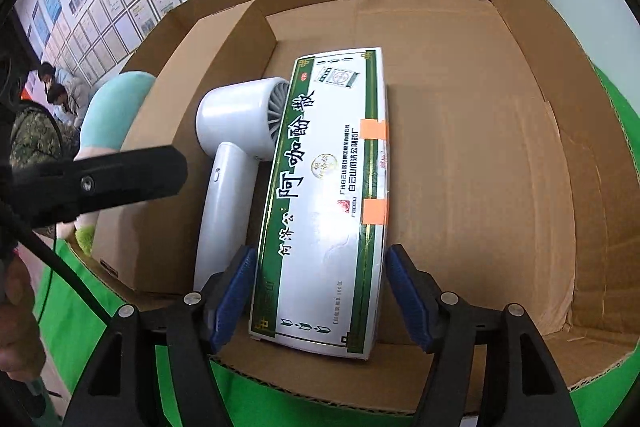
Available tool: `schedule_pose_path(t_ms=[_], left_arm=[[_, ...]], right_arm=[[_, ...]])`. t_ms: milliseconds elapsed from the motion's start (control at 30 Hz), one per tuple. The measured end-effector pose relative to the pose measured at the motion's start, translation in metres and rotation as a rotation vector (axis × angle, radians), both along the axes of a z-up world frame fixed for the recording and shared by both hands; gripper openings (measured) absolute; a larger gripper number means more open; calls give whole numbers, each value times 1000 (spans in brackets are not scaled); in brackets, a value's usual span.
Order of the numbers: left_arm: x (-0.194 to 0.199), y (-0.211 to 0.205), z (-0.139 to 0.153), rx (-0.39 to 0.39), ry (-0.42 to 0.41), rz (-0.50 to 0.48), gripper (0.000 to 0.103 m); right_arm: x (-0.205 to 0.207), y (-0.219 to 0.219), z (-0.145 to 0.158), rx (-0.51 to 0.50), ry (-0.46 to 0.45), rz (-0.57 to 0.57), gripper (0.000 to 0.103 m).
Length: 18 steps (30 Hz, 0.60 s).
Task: Organize objects
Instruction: 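Lower the medicine box into the box and open the right gripper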
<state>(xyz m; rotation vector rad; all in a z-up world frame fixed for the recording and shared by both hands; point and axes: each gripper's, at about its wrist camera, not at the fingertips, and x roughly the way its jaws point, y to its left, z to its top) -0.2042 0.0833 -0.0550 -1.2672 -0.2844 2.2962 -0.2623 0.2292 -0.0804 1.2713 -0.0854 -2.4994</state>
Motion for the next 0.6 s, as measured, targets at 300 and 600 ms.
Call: schedule_pose_path(t_ms=[300,600], left_arm=[[3,-7,7,-25,38,34,44],[32,0,30,-115,240,65,56]], right_arm=[[5,8,5,-16,-6,-3,71],[55,25,35,-44,170,-13,103]])
